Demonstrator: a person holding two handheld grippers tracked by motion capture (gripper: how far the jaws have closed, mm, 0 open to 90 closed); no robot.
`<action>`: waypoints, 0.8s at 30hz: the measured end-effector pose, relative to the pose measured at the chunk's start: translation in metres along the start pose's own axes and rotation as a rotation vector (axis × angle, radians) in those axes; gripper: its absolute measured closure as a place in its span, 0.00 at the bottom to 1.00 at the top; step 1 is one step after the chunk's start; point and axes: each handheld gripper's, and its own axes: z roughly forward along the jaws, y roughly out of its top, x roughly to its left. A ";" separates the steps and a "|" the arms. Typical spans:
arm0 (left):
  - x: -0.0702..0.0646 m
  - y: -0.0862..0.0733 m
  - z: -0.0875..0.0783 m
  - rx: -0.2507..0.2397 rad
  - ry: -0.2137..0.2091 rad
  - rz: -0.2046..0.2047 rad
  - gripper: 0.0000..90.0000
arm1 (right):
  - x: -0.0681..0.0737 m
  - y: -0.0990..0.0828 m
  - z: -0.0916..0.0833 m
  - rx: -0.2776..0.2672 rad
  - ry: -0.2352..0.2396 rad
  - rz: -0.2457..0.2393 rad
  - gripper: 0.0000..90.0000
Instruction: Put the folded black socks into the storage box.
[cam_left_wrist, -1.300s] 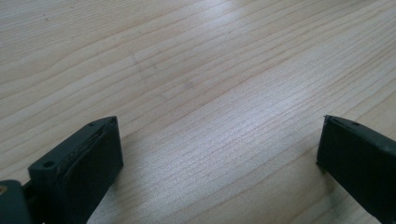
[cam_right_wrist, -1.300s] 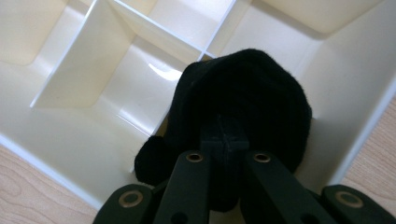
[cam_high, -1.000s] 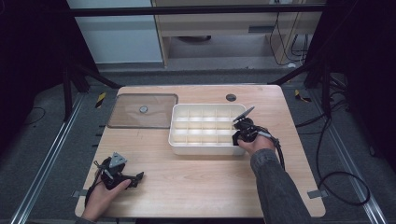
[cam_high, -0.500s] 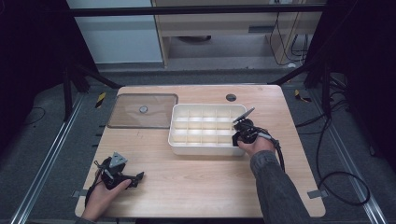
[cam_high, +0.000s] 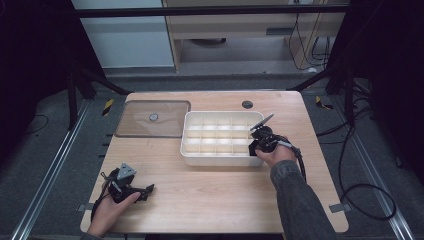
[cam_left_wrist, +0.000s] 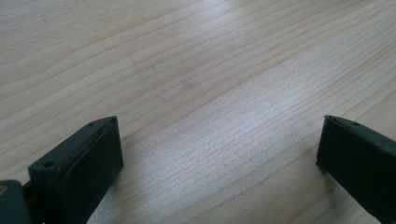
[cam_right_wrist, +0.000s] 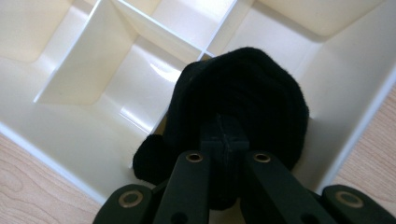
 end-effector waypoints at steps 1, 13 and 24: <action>0.000 0.000 0.000 0.000 -0.001 0.000 0.00 | -0.001 0.000 -0.001 -0.001 0.002 0.000 1.00; 0.000 0.000 0.000 0.000 -0.001 0.001 0.00 | -0.002 0.002 -0.025 -0.055 0.007 -0.028 1.00; 0.000 0.000 0.000 0.000 -0.001 0.001 0.00 | -0.009 0.006 -0.046 -0.128 -0.001 -0.018 1.00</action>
